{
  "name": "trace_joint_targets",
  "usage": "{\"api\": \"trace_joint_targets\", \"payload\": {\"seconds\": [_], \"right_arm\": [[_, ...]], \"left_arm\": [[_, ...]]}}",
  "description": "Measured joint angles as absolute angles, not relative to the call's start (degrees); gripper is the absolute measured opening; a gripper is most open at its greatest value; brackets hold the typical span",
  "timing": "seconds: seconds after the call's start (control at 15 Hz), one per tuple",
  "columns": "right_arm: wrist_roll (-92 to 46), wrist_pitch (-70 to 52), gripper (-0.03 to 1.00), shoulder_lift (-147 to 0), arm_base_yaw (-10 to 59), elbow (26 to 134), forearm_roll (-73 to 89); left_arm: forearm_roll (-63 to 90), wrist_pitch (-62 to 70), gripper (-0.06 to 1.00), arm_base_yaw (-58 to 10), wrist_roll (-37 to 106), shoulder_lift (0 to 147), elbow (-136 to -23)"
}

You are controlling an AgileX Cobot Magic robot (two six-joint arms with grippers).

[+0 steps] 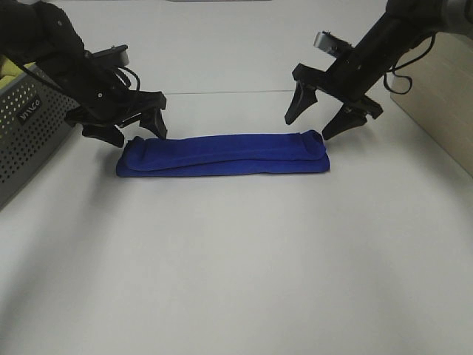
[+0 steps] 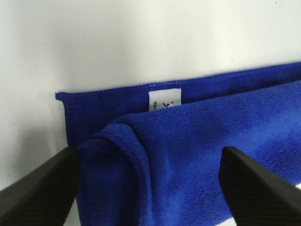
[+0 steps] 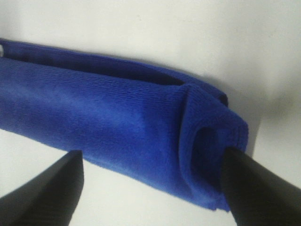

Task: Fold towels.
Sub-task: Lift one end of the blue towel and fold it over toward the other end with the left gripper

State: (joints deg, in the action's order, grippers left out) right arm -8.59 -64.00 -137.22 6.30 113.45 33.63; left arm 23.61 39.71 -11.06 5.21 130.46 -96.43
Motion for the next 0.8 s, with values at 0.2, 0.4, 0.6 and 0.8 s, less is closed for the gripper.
{"api": "trace_joint_targets", "payload": {"seconds": [0.2, 0.4, 0.6, 0.8], "right_arm": [[-7.1, -66.2, 0.77, -132.5, 6.3, 114.0, 28.8], [-6.9, -67.6, 0.77, -132.1, 6.3, 114.0, 26.1], [-6.8, -67.6, 0.77, -132.1, 6.3, 114.0, 25.8], [-6.8, -67.3, 0.77, -132.1, 6.3, 114.0, 25.6]], "left_arm": [[20.1, 41.9, 0.78, -10.2, 2.0, 130.2, -96.5], [19.5, 41.8, 0.78, -9.8, 1.4, 131.4, -96.5], [24.0, 40.4, 0.78, -9.9, 4.1, 133.6, -96.5], [26.8, 39.2, 0.74, -10.0, 6.8, 134.4, -96.7]]}}
